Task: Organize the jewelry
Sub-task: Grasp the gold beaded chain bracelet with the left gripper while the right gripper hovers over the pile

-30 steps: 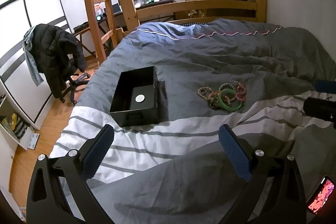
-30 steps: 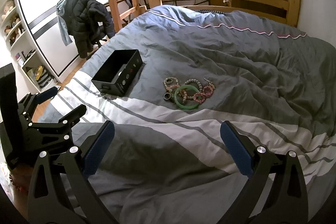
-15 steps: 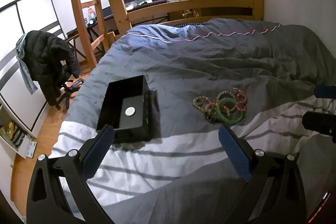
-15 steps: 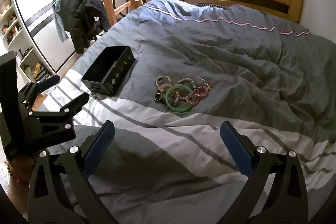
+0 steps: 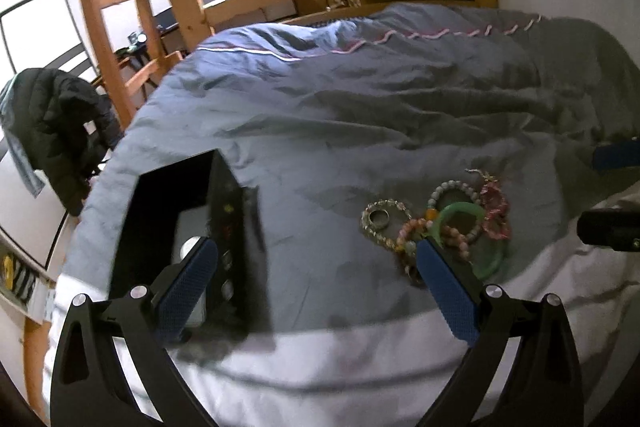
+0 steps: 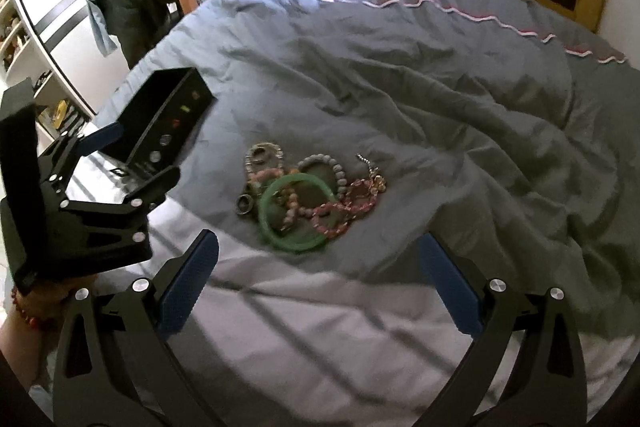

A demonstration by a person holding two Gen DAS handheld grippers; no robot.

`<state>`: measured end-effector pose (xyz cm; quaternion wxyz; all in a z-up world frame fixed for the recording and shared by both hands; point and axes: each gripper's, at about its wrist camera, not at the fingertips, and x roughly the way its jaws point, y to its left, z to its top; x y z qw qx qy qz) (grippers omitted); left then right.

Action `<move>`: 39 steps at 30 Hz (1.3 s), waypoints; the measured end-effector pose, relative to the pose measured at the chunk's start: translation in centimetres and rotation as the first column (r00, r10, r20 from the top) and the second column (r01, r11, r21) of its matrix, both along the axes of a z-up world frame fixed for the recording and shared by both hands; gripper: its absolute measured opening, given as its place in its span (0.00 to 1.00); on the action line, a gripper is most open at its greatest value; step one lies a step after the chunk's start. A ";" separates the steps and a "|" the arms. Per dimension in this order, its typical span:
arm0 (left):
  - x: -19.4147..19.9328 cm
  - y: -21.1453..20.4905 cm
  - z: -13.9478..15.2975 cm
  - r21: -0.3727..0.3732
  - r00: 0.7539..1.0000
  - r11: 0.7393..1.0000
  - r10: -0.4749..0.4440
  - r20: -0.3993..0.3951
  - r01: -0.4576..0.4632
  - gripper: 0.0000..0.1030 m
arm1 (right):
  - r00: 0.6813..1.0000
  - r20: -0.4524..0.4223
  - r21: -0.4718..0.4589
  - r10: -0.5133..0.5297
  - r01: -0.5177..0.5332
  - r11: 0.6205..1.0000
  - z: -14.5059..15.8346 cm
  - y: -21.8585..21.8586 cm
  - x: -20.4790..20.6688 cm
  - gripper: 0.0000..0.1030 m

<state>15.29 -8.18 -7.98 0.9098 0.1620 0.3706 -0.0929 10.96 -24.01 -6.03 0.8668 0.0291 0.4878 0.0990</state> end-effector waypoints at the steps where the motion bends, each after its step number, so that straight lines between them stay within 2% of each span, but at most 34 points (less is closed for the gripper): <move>1: 0.8 -0.3 -0.6 -0.004 1.000 1.000 -0.009 -0.010 0.009 0.95 | 1.000 0.004 0.000 0.006 -0.006 1.000 -0.4 0.0 0.3 0.96; 5: 3.3 -1.3 -2.2 -0.019 0.999 0.999 -0.037 -0.019 0.036 0.95 | 0.999 -0.027 0.107 0.029 -0.025 0.994 -3.3 -0.7 1.6 0.96; 8: 4.8 -1.7 -3.5 -0.008 0.999 1.000 -0.031 -0.023 0.030 0.94 | 0.999 -0.048 0.110 0.023 -0.017 0.994 -5.3 -0.8 2.4 0.94; 10: 5.6 -1.5 -4.5 -0.016 0.999 1.000 -0.021 -0.051 0.020 0.86 | 0.998 -0.050 0.118 0.030 -0.024 0.993 -6.1 -0.7 2.7 0.90; 12: 6.3 -1.2 -5.5 -0.033 0.996 0.999 -0.023 -0.091 0.020 0.82 | 0.998 -0.058 0.123 0.039 -0.032 0.992 -6.8 -0.6 2.9 0.79; 14: 6.9 -1.4 -6.3 -0.019 0.994 1.000 -0.024 -0.103 0.023 0.75 | 0.997 -0.068 0.110 0.040 -0.032 0.993 -7.7 -0.4 3.2 0.73; 17: 7.8 -2.1 -7.2 -0.001 0.993 0.999 -0.036 -0.111 0.036 0.56 | 0.998 -0.059 0.120 0.014 -0.007 0.993 -8.5 -0.5 3.8 0.67; 19: 8.3 -2.5 -7.7 -0.007 0.990 0.999 -0.045 -0.133 0.044 0.33 | 0.998 -0.060 0.125 0.003 0.004 0.992 -9.0 -0.4 4.2 0.67; 20: 8.3 -2.5 -7.9 -0.007 0.989 0.999 -0.047 -0.140 0.046 0.29 | 0.998 -0.058 0.117 0.003 0.004 0.993 -9.2 -0.3 4.4 0.63; 21: 8.2 -2.6 -7.9 -0.004 0.989 0.999 -0.051 -0.140 0.051 0.24 | 0.998 -0.057 0.104 0.001 0.005 0.995 -9.4 -0.2 4.6 0.54; 22: 8.1 -2.6 -7.9 0.000 0.989 0.998 -0.055 -0.140 0.055 0.22 | 0.998 -0.060 0.087 0.000 0.005 0.996 -9.7 -0.1 4.8 0.49; 24: 8.2 -2.7 -7.7 -0.003 0.988 0.998 -0.057 -0.141 0.057 0.19 | 0.999 -0.053 0.090 -0.002 0.007 0.996 -9.7 -0.2 4.7 0.29; 26: 8.1 -2.5 -7.5 -0.010 0.988 0.999 -0.054 -0.142 0.053 0.16 | 0.999 -0.051 0.121 -0.005 0.011 0.993 -9.5 -0.8 4.8 0.17; 29: 7.8 -2.3 -6.8 -0.019 0.991 0.999 -0.043 -0.125 0.040 0.12 | 0.999 -0.044 0.164 -0.020 0.027 0.986 -9.1 -1.4 4.9 0.11; 30: 7.8 -2.3 -6.5 -0.024 0.992 0.999 -0.042 -0.120 0.039 0.08 | 0.999 -0.038 0.172 -0.021 0.028 0.985 -9.0 -1.5 4.8 0.11; 34: 7.4 -2.1 -5.5 -0.060 0.992 0.997 -0.058 -0.112 0.051 0.04 | 0.999 0.022 0.223 -0.038 0.032 0.974 -7.3 -2.1 4.5 0.11; 39: 6.9 -1.9 -4.6 -0.102 0.990 0.992 -0.089 -0.109 0.078 0.03 | 0.995 0.071 0.266 -0.064 0.043 0.963 -5.8 -2.8 4.1 0.11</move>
